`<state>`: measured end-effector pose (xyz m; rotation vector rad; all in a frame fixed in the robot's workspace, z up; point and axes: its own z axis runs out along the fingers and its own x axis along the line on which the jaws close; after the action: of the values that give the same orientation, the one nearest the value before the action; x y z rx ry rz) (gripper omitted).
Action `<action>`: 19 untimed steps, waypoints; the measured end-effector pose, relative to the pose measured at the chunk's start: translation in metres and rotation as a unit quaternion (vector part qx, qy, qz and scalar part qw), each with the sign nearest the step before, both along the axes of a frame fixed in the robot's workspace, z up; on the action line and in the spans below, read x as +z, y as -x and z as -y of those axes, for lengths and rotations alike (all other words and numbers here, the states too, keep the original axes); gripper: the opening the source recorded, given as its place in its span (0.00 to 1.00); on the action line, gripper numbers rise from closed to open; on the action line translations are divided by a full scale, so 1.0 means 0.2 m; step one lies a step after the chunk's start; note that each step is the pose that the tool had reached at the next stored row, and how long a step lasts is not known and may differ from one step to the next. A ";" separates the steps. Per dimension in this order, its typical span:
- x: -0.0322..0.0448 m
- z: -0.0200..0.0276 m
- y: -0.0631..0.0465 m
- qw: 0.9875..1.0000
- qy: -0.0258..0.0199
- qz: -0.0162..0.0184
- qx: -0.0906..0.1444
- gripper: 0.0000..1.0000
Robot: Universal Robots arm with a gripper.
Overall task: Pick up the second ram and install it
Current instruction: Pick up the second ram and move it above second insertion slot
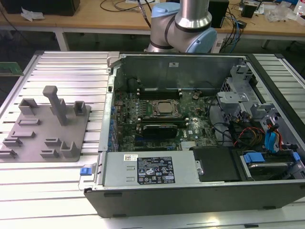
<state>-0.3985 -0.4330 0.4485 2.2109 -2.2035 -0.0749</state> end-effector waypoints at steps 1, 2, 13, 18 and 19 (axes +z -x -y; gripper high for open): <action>0.000 0.000 -0.01 1.000 0.000 0.000 0.000 0.10; 0.000 0.000 -0.03 1.000 0.000 0.000 0.000 0.10; 0.000 0.000 -0.22 1.000 0.000 0.000 0.000 0.10; 0.000 0.000 -0.32 1.000 0.000 0.000 0.000 0.10; 0.000 0.000 -0.34 1.000 0.000 0.000 0.000 0.10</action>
<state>-0.3301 -0.4330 0.4484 2.2108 -2.2035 -0.0751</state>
